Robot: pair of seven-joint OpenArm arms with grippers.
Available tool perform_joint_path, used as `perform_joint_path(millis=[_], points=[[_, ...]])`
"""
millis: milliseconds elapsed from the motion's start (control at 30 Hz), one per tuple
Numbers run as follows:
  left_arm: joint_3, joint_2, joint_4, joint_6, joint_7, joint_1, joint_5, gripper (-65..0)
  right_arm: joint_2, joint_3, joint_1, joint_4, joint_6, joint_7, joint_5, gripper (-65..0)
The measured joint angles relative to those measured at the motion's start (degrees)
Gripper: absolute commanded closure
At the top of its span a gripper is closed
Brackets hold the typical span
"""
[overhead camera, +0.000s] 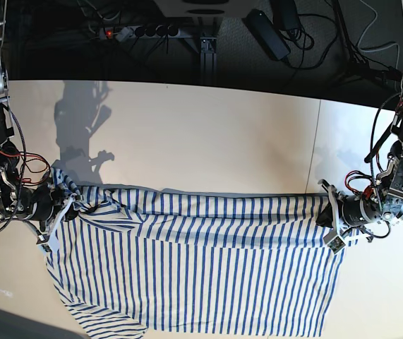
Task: Fold the T-shirt properly
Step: 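Lift the shoulder edge with both grippers and fold it over the shirt, then lower the folded edge and release it with both grippers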
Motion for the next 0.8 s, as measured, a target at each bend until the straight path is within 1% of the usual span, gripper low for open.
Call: perform_joint_path(millis=[100, 200, 267, 433, 567, 633, 700, 800], points=[[-0.17, -2.97, 6.54, -0.04, -0.11, 4.55, 0.02, 0.0, 1.79, 1.7, -3.63, 3.06, -0.02, 0.35, 1.22, 0.0], [-0.31, -5.81, 13.81, 0.02, 0.04, 9.6, 0.24, 0.0, 3.39, 5.57, -9.92, 7.87, -0.04, 1.09, 2.19, 0.0], [-0.31, -7.23, 17.77, 0.28, 0.33, 12.35, 0.28, 0.0, 3.78, 9.09, -14.58, 11.63, -0.07, 1.22, 2.05, 0.0], [-0.39, -10.14, 26.77, 1.05, 3.19, 18.73, 0.59, 0.0, 3.74, 19.37, -27.56, 21.84, -0.02, 0.0, 1.86, 0.0], [-0.59, -11.17, 32.2, 2.4, 4.83, 23.1, 0.83, 0.0, 3.74, 25.99, -37.48, 29.77, -0.02, -0.44, 1.64, 0.0], [-0.83, -11.37, 34.36, 2.49, 5.49, 24.94, 1.29, 0.0, 3.74, 28.61, -41.62, 33.42, -0.02, -1.25, 1.16, 0.0], [-2.12, -11.37, 36.28, 2.82, 5.79, 27.47, 1.81, 0.0, 3.74, 31.12, -45.42, 36.83, 0.02, -2.43, 0.85, 0.0], [-5.9, -11.06, 39.34, 2.71, 5.84, 32.46, 1.09, 0.0, 3.72, 34.77, -50.99, 40.87, 0.04, -3.26, 0.76, 0.0]])
